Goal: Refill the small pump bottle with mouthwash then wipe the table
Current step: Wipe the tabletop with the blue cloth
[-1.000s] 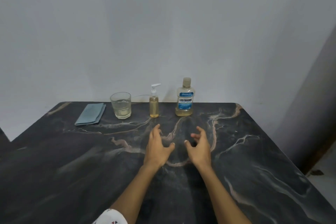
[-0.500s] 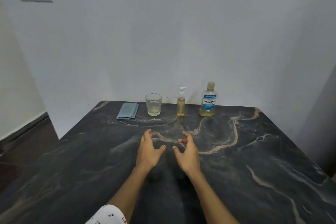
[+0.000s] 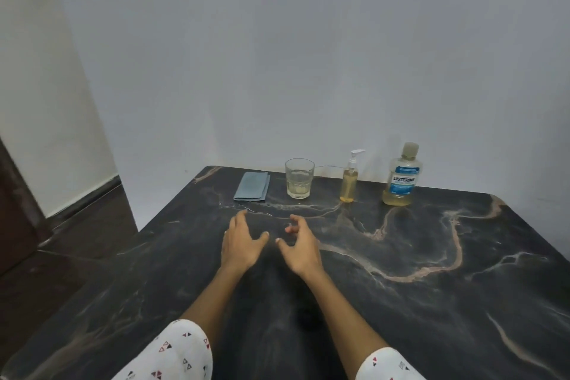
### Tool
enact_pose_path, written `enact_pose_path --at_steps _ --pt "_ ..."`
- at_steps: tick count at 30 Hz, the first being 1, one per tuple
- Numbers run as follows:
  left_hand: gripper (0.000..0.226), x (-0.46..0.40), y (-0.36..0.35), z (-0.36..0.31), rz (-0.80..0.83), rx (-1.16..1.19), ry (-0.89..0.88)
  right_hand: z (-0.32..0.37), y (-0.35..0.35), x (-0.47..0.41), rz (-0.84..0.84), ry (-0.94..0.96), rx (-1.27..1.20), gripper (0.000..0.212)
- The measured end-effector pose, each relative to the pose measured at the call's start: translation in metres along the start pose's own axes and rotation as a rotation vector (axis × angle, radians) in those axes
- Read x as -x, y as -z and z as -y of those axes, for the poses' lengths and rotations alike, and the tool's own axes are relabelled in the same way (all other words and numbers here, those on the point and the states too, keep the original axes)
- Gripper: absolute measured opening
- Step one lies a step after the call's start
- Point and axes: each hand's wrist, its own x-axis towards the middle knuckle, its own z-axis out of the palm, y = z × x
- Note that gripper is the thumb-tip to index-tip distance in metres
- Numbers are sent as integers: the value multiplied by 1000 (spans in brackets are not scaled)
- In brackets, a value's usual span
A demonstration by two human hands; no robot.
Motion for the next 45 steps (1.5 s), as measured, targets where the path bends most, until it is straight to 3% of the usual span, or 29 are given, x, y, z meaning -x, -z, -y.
enact_pose_path --at_steps 12,19,30,36,40,45 --pt "62 -139 -12 38 69 -139 -20 15 -57 -152 225 155 373 51" --pt "52 -158 -28 44 104 -324 -18 12 -76 -186 274 270 693 39" --pt "33 -65 -12 11 57 -467 159 21 -59 -94 327 299 664 30" --pt "40 34 10 9 135 -474 193 15 -42 7 318 391 726 36" --pt "50 80 26 13 224 -470 155 18 -29 51 362 347 818 43" --pt "46 102 40 11 151 -364 178 33 -14 68 336 266 730 44"
